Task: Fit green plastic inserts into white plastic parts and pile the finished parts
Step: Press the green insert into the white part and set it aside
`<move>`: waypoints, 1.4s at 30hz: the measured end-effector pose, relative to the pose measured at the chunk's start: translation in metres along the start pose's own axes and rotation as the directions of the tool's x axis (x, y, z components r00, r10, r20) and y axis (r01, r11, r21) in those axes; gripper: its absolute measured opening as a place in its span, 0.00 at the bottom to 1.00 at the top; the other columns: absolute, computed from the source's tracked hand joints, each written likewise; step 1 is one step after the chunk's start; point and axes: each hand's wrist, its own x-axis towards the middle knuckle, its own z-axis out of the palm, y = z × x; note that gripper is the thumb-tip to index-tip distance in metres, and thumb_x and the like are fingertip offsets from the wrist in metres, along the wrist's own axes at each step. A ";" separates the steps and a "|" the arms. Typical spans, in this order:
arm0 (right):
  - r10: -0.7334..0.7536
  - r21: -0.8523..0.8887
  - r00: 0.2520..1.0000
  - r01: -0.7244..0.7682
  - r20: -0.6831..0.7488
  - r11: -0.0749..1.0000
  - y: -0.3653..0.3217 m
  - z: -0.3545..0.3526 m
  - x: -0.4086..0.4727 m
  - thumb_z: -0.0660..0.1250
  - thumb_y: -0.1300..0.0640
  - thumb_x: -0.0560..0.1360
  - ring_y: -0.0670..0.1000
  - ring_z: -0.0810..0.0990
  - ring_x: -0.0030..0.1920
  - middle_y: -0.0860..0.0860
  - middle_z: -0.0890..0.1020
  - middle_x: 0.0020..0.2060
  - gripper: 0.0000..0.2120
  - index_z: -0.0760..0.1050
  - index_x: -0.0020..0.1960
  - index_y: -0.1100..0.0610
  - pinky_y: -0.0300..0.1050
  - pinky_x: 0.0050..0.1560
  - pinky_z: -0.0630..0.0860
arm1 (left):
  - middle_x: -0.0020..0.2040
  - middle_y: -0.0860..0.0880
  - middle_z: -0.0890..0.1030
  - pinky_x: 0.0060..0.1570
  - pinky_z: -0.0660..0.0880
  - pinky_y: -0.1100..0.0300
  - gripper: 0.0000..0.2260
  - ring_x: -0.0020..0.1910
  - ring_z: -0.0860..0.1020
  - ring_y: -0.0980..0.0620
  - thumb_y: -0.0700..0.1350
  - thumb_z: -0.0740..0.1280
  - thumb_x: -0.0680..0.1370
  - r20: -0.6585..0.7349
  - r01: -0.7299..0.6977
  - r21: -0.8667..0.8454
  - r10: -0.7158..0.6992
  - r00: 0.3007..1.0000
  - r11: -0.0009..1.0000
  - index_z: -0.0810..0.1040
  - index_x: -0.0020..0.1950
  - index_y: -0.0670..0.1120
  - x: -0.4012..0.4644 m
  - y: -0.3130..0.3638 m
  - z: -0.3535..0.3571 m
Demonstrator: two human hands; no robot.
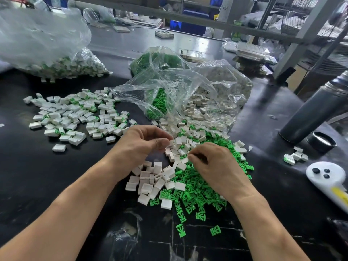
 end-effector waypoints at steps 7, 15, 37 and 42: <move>0.247 0.711 0.938 -0.003 -0.241 0.703 -0.012 0.006 0.002 0.73 0.57 0.79 0.44 0.80 0.32 0.48 0.86 0.37 0.03 0.84 0.47 0.51 0.36 0.33 0.76 | 0.50 0.44 0.87 0.50 0.81 0.62 0.16 0.49 0.86 0.48 0.46 0.80 0.66 0.048 -0.059 -0.261 0.073 0.996 0.964 0.88 0.53 0.47 0.004 -0.003 0.003; 0.253 0.829 0.942 0.043 -0.219 0.558 -0.029 0.009 -0.001 0.72 0.65 0.78 0.47 0.78 0.29 0.51 0.83 0.35 0.02 0.83 0.50 0.60 0.37 0.29 0.75 | 0.45 0.44 0.87 0.45 0.81 0.63 0.10 0.43 0.84 0.51 0.35 0.77 0.70 0.029 -0.090 -0.261 0.101 0.995 0.961 0.85 0.50 0.41 -0.003 0.002 0.024; 0.195 0.797 0.969 0.002 -0.151 0.605 -0.026 0.010 -0.004 0.74 0.61 0.77 0.47 0.82 0.35 0.53 0.86 0.39 0.03 0.85 0.50 0.56 0.39 0.35 0.79 | 0.48 0.35 0.85 0.48 0.84 0.53 0.10 0.43 0.84 0.44 0.39 0.77 0.69 -0.033 -0.081 -0.228 0.075 0.997 0.970 0.86 0.50 0.41 -0.004 -0.001 0.026; 0.162 0.697 0.963 0.035 -0.215 0.716 -0.027 0.011 -0.005 0.74 0.59 0.78 0.47 0.81 0.34 0.51 0.86 0.37 0.02 0.84 0.49 0.52 0.41 0.35 0.79 | 0.47 0.37 0.86 0.46 0.85 0.54 0.13 0.42 0.84 0.44 0.39 0.77 0.68 -0.053 -0.076 -0.227 0.065 0.996 0.971 0.85 0.51 0.38 -0.005 0.000 0.028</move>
